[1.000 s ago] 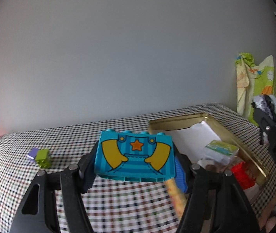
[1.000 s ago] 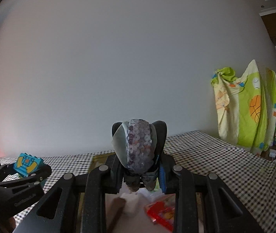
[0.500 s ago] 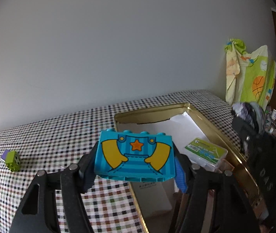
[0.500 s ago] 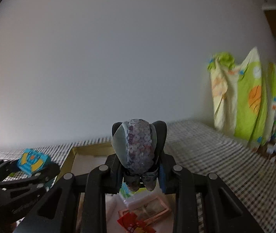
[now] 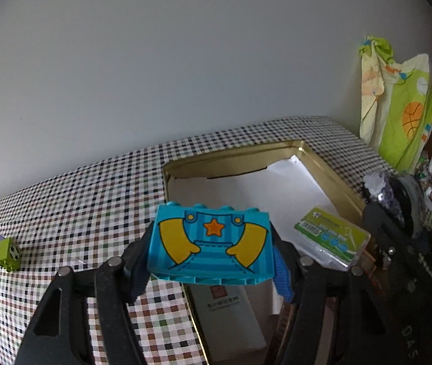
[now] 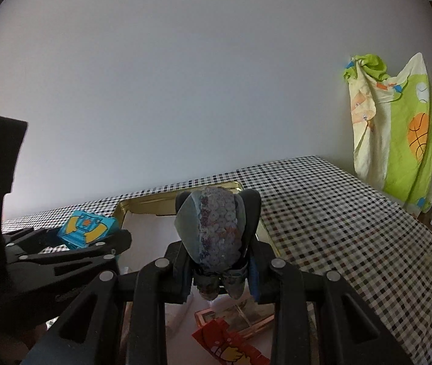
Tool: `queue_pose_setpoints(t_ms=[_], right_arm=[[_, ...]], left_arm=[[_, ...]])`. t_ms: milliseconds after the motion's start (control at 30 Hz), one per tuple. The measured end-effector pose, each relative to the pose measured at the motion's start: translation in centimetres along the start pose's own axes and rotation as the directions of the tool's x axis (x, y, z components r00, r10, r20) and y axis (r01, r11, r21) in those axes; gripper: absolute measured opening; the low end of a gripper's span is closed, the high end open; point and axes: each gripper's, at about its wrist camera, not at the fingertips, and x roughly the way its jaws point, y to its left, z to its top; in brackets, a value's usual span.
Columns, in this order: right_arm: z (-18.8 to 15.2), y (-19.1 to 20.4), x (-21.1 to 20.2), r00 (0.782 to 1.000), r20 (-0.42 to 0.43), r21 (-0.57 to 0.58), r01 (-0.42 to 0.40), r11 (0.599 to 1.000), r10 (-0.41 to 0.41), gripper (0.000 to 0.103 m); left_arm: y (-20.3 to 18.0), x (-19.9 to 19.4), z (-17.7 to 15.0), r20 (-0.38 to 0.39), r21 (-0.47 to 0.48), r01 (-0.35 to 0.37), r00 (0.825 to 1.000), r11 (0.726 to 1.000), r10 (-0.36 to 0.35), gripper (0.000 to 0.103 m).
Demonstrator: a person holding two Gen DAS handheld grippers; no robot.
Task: Organize rigid objects
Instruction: 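Open both tools over the gold tray to release brick and pouch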
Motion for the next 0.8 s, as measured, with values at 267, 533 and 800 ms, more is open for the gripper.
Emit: queue_pose_setpoints(t_ms=[267, 533, 800], right_arm=[[-0.1, 0.1, 0.8, 0.999, -0.043, 0.003, -0.012, 1.0, 0.012, 0.031], [-0.4, -0.3, 0.8, 0.998, -0.057, 0.035, -0.027, 0.999, 0.029, 0.033], [0.4, -2.4, -1.4, 0.998, 0.043, 0.158, -0.046, 0.986, 0.04, 0.072]], left_arm=[[-0.7, 1.3, -0.3, -0.048, 0.038, 0.001, 0.999, 0.999, 0.001, 0.065], [-0.4, 0.7, 0.1, -0.024, 0.037, -0.041, 0.999, 0.998, 0.042, 0.095], [1.5, -1.6, -0.1, 0.085, -0.022, -0.047, 0.995, 0.999, 0.048, 0.103]])
